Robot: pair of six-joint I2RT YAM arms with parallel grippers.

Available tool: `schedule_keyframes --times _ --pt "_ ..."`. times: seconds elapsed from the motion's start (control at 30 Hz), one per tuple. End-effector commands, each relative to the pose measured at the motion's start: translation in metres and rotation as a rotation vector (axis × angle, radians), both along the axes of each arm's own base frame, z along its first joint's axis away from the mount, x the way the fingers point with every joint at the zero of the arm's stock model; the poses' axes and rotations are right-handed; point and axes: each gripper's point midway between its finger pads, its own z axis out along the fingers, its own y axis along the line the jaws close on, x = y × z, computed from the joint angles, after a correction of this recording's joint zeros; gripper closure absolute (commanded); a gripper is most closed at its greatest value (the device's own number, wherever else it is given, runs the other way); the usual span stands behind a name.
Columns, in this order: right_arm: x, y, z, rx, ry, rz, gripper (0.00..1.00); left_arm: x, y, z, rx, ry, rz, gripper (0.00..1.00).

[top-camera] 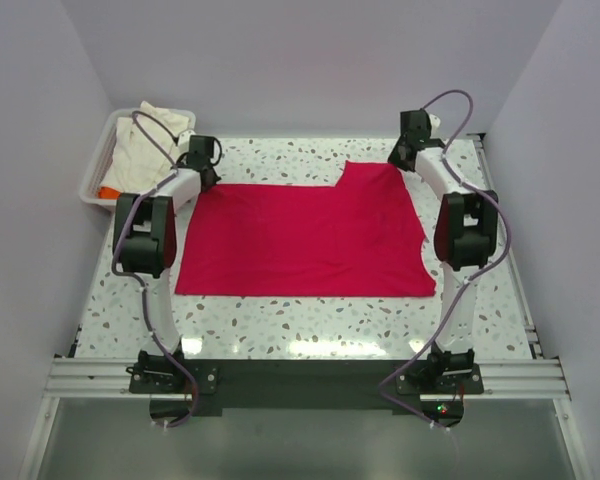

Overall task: Fold and stack the t-shirts
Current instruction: Fold the tshirt

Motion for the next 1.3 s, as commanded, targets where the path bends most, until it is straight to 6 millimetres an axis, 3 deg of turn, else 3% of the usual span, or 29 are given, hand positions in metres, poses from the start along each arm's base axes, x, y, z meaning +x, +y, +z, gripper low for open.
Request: schedule_keyframes --times 0.0,0.13,0.23,0.27,0.37,0.43,0.57,0.6,0.63,0.7,0.73,0.8,0.83,0.87,0.93,1.27 --pt "0.0 -0.013 0.049 -0.011 -0.099 -0.025 1.0 0.01 0.001 0.043 -0.01 -0.108 0.014 1.0" --pt "-0.012 -0.017 0.066 -0.003 -0.123 -0.033 1.0 0.006 0.003 0.051 -0.011 -0.113 0.022 1.0" --pt "-0.026 -0.019 0.059 0.006 -0.103 -0.051 1.0 0.0 0.004 0.057 -0.01 -0.117 0.027 1.0" --pt "-0.03 -0.019 0.067 0.012 -0.116 -0.05 1.0 -0.004 0.004 0.055 -0.011 -0.11 0.027 1.0" --pt "-0.051 -0.018 0.053 0.029 -0.08 -0.057 1.0 -0.013 0.006 0.06 -0.011 -0.107 0.034 1.0" --pt "-0.058 -0.017 0.054 0.043 -0.08 -0.062 1.0 -0.019 0.008 0.069 -0.011 -0.12 0.04 1.0" --pt "-0.081 -0.018 0.055 0.059 -0.071 -0.072 1.0 -0.036 0.012 0.067 -0.003 -0.098 0.054 1.0" --pt "-0.09 -0.018 0.048 0.059 -0.05 -0.077 1.0 -0.039 0.012 0.072 -0.007 -0.105 0.057 1.0" --pt "-0.095 -0.018 0.057 0.065 -0.067 -0.078 1.0 -0.043 0.012 0.072 -0.007 -0.103 0.058 1.0" --pt "-0.11 -0.019 0.052 0.07 -0.047 -0.084 1.0 -0.053 0.013 0.07 -0.012 -0.094 0.062 1.0" --pt "-0.117 -0.019 0.061 0.076 -0.063 -0.086 1.0 -0.056 0.013 0.07 -0.015 -0.093 0.065 1.0" --pt "-0.131 -0.019 0.055 0.079 -0.044 -0.087 1.0 -0.066 0.013 0.064 -0.019 -0.073 0.071 1.0" --pt "-0.136 -0.02 0.063 0.086 -0.062 -0.089 1.0 -0.07 0.013 0.067 -0.024 -0.079 0.073 1.0" --pt "-0.145 -0.019 0.054 0.091 -0.038 -0.087 1.0 -0.076 0.014 0.063 -0.023 -0.068 0.076 1.0" --pt "-0.154 -0.018 0.062 0.099 -0.061 -0.085 1.0 -0.083 0.015 0.066 -0.027 -0.07 0.086 1.0" --pt "-0.199 -0.016 0.045 0.124 -0.024 -0.073 1.0 -0.116 0.016 0.055 -0.054 -0.047 0.11 1.0"
